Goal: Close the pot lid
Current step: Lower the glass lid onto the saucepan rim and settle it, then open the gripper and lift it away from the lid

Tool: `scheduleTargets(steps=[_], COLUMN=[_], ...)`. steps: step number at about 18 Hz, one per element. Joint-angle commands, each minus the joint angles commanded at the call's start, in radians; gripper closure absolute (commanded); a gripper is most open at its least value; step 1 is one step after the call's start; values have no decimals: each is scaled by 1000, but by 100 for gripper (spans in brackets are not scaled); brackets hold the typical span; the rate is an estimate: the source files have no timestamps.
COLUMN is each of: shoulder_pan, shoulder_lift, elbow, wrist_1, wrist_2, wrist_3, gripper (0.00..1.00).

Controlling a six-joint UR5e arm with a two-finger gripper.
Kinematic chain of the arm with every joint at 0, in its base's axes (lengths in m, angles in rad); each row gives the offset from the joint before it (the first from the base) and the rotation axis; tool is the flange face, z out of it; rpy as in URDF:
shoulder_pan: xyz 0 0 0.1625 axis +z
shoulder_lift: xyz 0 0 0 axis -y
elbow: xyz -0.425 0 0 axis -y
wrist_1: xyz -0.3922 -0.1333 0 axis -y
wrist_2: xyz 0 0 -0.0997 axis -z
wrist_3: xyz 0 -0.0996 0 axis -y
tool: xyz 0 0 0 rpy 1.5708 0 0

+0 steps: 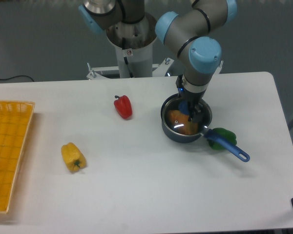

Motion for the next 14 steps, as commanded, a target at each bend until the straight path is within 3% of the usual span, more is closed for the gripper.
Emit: scheduleTargets(steps=[2,6,14], shoulder_pan=[-20,-46,24], shoulder_lift=[-5,-26,-8], elbow=[52,222,281], wrist_1=[-44,-178,-183], wrist_2=[0,2,-2], wrist_3=[-57,-167,-102], gripper=[0,0,0])
